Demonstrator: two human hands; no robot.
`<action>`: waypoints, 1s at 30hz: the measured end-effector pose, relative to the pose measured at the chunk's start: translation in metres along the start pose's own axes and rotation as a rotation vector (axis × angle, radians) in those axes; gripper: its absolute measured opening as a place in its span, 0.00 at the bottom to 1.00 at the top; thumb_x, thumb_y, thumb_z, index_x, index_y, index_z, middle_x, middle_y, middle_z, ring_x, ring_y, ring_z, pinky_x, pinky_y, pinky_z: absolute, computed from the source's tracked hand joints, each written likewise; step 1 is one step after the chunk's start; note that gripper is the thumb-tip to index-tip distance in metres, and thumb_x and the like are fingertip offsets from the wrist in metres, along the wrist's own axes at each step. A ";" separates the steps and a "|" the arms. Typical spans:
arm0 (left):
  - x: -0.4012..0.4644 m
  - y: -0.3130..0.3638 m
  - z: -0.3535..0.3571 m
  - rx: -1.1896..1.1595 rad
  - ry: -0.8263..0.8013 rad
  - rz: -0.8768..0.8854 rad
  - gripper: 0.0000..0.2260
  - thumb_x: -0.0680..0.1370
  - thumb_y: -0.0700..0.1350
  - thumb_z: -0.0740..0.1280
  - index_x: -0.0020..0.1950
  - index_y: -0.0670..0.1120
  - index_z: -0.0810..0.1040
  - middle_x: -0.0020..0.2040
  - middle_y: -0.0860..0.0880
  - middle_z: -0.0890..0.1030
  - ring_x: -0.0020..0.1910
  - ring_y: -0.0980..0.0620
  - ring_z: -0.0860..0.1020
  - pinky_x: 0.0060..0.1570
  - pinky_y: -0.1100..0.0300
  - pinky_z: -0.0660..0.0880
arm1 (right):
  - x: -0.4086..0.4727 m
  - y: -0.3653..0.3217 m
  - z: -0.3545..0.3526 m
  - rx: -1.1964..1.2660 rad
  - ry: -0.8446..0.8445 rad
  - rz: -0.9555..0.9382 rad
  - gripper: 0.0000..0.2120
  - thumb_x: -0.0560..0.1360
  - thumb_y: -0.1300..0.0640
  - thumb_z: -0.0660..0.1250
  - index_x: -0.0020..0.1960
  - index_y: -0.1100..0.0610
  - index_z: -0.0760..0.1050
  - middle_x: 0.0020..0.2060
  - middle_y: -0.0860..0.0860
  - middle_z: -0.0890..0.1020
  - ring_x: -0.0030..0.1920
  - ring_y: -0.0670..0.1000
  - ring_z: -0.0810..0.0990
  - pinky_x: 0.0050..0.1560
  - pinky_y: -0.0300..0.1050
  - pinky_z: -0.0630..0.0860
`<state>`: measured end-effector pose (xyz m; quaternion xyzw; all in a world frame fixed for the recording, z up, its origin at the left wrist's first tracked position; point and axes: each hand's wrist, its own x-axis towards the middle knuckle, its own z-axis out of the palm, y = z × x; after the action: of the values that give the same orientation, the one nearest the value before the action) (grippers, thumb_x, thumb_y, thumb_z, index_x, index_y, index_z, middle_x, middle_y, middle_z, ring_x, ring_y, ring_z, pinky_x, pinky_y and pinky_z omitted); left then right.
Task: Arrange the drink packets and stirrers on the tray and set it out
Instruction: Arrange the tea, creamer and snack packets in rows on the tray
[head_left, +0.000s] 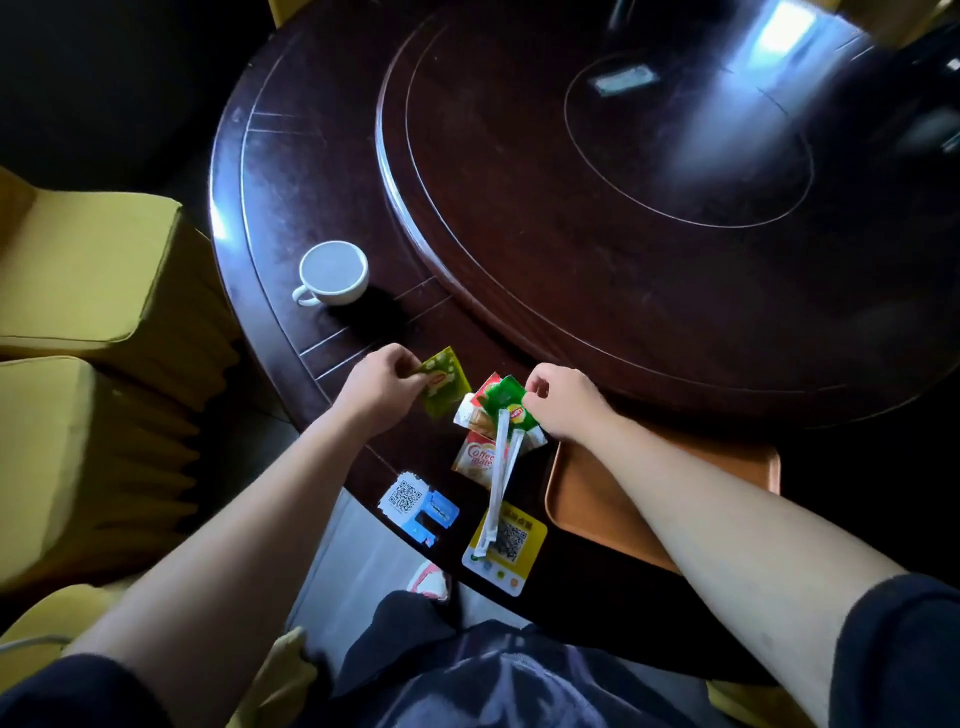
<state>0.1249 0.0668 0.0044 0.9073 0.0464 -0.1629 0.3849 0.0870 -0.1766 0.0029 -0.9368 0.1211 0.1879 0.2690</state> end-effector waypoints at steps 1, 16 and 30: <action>0.000 -0.001 -0.007 -0.045 0.011 -0.016 0.05 0.74 0.46 0.73 0.45 0.50 0.78 0.40 0.50 0.81 0.39 0.47 0.78 0.40 0.56 0.73 | 0.001 -0.004 -0.004 0.067 0.018 0.000 0.02 0.72 0.55 0.65 0.41 0.51 0.76 0.39 0.47 0.82 0.45 0.52 0.78 0.44 0.45 0.72; -0.019 0.073 0.054 -0.467 -0.322 -0.119 0.05 0.76 0.36 0.71 0.47 0.45 0.81 0.39 0.45 0.83 0.35 0.50 0.82 0.35 0.55 0.82 | -0.046 0.078 -0.032 0.572 0.043 0.206 0.08 0.79 0.66 0.65 0.54 0.56 0.79 0.50 0.57 0.80 0.48 0.54 0.84 0.33 0.47 0.84; -0.024 0.116 0.171 0.118 -0.422 0.139 0.16 0.71 0.43 0.73 0.58 0.48 0.80 0.51 0.47 0.83 0.50 0.46 0.82 0.49 0.54 0.81 | -0.083 0.179 -0.046 0.541 0.101 0.345 0.12 0.77 0.65 0.67 0.55 0.50 0.79 0.50 0.49 0.82 0.49 0.50 0.83 0.38 0.43 0.82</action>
<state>0.0820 -0.1349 -0.0198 0.8750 -0.1074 -0.3246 0.3427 -0.0336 -0.3393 -0.0087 -0.8053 0.3367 0.1448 0.4661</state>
